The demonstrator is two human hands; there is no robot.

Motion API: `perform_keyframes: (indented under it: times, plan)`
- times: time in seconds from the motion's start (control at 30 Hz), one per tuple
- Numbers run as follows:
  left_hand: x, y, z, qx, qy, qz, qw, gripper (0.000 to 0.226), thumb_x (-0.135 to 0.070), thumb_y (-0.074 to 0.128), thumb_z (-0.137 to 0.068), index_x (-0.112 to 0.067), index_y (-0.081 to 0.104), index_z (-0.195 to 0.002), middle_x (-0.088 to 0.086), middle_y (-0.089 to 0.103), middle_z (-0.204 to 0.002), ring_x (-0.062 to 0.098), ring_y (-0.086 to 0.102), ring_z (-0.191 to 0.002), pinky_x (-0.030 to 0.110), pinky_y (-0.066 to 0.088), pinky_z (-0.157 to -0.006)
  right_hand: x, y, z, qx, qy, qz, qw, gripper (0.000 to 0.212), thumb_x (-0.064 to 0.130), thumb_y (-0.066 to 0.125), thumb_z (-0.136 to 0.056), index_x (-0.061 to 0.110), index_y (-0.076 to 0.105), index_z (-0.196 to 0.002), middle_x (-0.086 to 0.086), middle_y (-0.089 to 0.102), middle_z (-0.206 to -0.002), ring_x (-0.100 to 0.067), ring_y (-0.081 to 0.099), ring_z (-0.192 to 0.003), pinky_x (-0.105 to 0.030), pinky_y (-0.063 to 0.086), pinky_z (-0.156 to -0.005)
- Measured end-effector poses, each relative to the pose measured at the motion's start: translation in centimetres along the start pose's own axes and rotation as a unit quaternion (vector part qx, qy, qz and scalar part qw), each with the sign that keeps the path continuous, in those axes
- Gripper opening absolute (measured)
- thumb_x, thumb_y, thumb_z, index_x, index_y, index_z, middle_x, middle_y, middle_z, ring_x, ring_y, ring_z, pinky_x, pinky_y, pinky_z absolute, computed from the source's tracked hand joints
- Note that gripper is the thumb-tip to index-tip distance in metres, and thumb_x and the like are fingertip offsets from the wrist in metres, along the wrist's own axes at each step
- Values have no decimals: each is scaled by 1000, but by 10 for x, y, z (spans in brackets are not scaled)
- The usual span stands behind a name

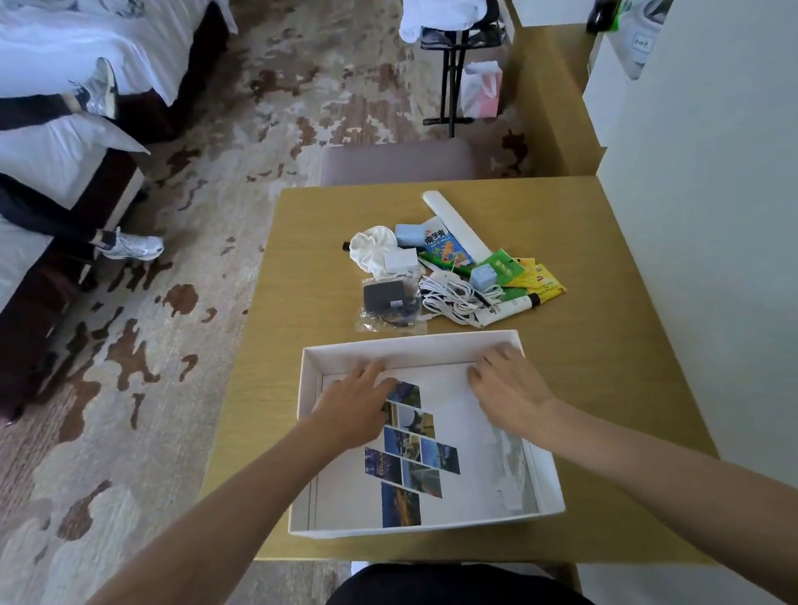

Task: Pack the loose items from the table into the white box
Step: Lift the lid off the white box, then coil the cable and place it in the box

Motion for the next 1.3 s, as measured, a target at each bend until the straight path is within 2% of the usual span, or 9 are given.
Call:
perform_keyframes:
  times: [0.13, 0.27, 0.43, 0.6, 0.77, 0.9, 1.1, 1.2, 1.3]
  plan:
    - [-3, 0, 2, 41, -25, 54, 997, 46, -30, 49, -93, -23, 41, -138, 4, 42, -143, 22, 46, -126, 39, 51, -94, -15, -21, -1, -89, -2, -183, 979, 28, 25, 47, -95, 14, 65, -114, -5, 69, -104, -23, 62, -96, -37, 47, -89]
    - [1, -45, -1, -60, -66, 203, 975, 25, -30, 49, -95, -25, 62, -116, -5, 60, -126, 13, 59, -107, 34, 52, -92, -59, -40, -8, -133, 46, -524, 840, 29, 28, 53, -94, 18, 65, -119, 6, 68, -102, -7, 61, -92, -23, 49, -78]
    - [13, -104, -20, -197, -80, 259, 942, 20, -21, 48, -96, -16, 67, -101, 0, 69, -97, 16, 64, -78, 39, 57, -69, -112, -41, -30, -187, 125, -621, 751, 17, 23, 58, -93, 17, 72, -101, 9, 70, -87, 0, 62, -80, -14, 47, -68]
    - [34, -87, -66, -92, -146, 271, 947, 23, -26, 43, -96, -19, 62, -106, 1, 65, -105, 20, 63, -88, 41, 57, -77, -133, -7, -68, -117, 179, -571, 792, 19, 17, 57, -91, 12, 70, -105, 0, 69, -99, -14, 61, -91, -29, 49, -76]
    - [41, -58, -107, -29, -111, 229, 967, 20, -27, 43, -95, -16, 60, -99, 7, 62, -109, 26, 58, -96, 42, 52, -80, -130, 16, -120, -64, 211, -486, 846, 35, 26, 63, -88, 12, 60, -120, -6, 63, -119, -24, 58, -109, -40, 50, -85]
    - [52, -41, -134, -14, -82, 238, 968, 16, -29, 48, -92, -21, 61, -99, 3, 62, -110, 24, 58, -100, 45, 51, -84, -113, 42, -154, 50, 211, -367, 905, 50, 38, 61, -85, 21, 48, -129, -8, 56, -125, -29, 49, -119, -45, 41, -93]
    - [57, -38, -168, -15, -54, 251, 966, 20, -25, 46, -93, -20, 63, -102, 3, 64, -112, 23, 58, -105, 43, 51, -85, -120, 43, -165, -26, 200, -344, 917, 36, 31, 64, -79, 23, 61, -114, 0, 64, -107, -24, 55, -107, -39, 29, -88]
    - [44, -66, -177, -137, 5, 219, 966, 17, -20, 50, -91, -15, 64, -97, 4, 68, -100, 25, 63, -92, 35, 51, -66, -139, 36, -155, -73, 206, -464, 858, 39, 34, 71, -80, 22, 63, -116, 6, 67, -108, -13, 60, -99, -33, 39, -89]
    - [12, -78, -183, -178, 113, 148, 966, 15, -14, 60, -84, -9, 68, -96, 9, 68, -96, 28, 64, -88, 34, 48, -58, -166, 32, -134, -129, 255, -642, 711, 41, 28, 75, -80, 19, 63, -117, 16, 65, -101, -1, 61, -90, -6, 43, -71]
Point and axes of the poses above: each hand's wrist, its own z-axis away from the middle knuckle, its own y-axis out of the palm, x = y × z, the point moved 9 cm from there along -z, towards the middle knuckle
